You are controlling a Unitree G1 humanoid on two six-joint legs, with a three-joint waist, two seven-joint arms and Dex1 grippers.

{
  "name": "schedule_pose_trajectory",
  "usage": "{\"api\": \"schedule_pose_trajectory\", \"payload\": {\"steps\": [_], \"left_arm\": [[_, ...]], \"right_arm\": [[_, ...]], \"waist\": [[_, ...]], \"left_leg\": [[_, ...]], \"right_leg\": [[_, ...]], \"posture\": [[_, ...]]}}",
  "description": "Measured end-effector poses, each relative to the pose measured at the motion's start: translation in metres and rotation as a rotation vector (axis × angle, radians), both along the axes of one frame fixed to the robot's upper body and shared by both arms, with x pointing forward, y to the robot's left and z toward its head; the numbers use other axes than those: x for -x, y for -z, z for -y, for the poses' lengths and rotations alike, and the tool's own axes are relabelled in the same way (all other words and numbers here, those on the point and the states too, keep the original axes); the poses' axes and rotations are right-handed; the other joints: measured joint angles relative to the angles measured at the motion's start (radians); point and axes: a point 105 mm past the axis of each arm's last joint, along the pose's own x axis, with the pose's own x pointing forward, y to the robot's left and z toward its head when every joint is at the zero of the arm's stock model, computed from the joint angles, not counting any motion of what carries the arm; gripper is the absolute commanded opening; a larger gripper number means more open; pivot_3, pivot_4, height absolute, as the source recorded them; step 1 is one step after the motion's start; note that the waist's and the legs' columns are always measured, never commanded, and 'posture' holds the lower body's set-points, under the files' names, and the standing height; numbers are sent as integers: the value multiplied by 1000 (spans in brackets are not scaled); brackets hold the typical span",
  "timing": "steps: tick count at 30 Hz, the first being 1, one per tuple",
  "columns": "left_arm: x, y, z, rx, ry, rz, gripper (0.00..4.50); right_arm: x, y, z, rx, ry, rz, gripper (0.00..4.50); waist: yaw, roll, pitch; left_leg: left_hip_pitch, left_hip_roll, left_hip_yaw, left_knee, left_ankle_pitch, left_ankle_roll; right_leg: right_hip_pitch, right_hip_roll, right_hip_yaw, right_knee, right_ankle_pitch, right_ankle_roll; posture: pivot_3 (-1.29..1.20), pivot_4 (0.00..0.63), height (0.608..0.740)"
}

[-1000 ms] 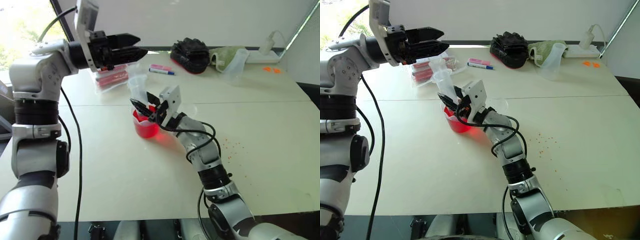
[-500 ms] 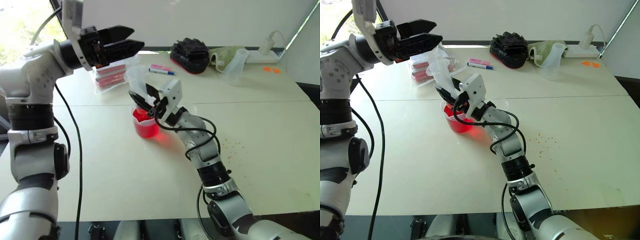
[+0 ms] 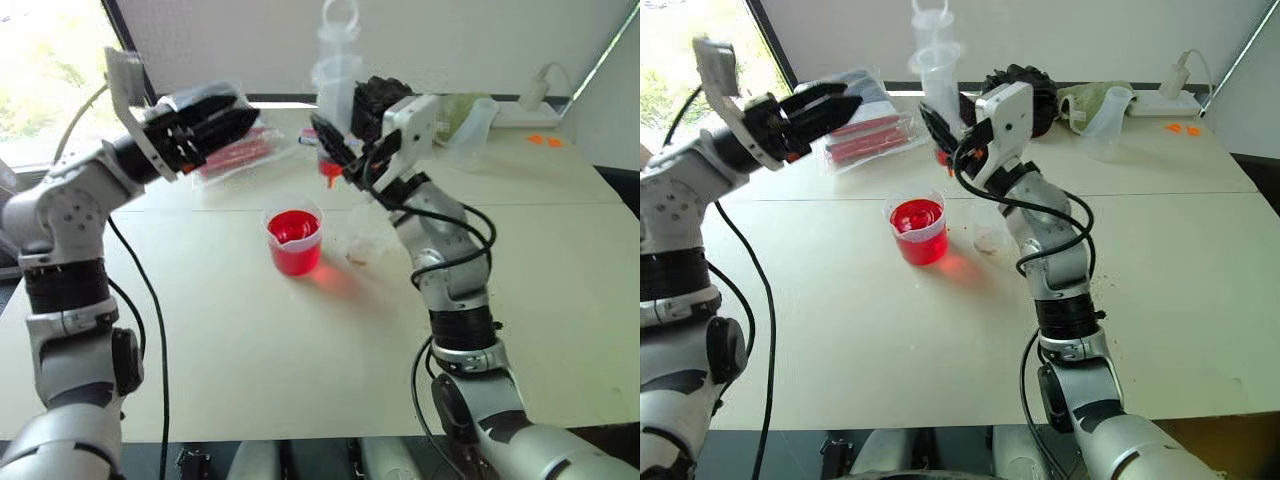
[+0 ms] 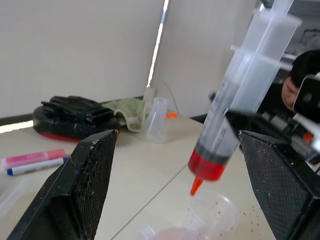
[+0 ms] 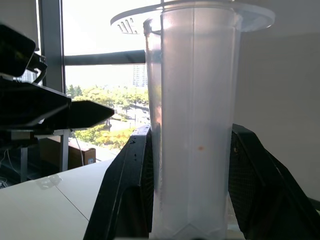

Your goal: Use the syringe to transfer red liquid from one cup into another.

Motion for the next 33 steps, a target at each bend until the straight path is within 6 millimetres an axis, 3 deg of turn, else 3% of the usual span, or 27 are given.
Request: {"api": "schedule_pose_trajectory", "payload": {"steps": [5,10,16,22,33], "left_arm": [[-2,10,15,-33,26,3,4042],[-6,13,25,-48,53,2,4042],[-11,-12,40,-18,110,60,4042],[-13,-48,72,45,209,105,4042],[-21,-55,115,19,312,134,4042]], "right_arm": [[4,-6,26,8,74,-8,1375],[4,14,37,3,121,-73,1375],[4,44,42,10,159,-146,1375],[4,57,42,19,192,-162,1375],[4,57,37,12,207,-152,1375]], "waist": [[-3,0,0],[-3,0,0],[2,0,0],[5,0,0],[1,0,0]], "left_leg": [[0,0,0,-1,0,0],[0,0,1,-1,0,0],[0,0,2,0,0,0],[0,0,2,0,0,0],[0,0,2,-1,0,0]], "right_leg": [[0,0,0,0,0,0],[0,1,0,-1,0,0],[0,1,1,-1,0,0],[0,1,1,-2,0,0],[0,1,1,-2,0,0]], "posture": [[0,150,711],[0,150,711],[0,150,711],[0,150,711],[0,150,711]]}}
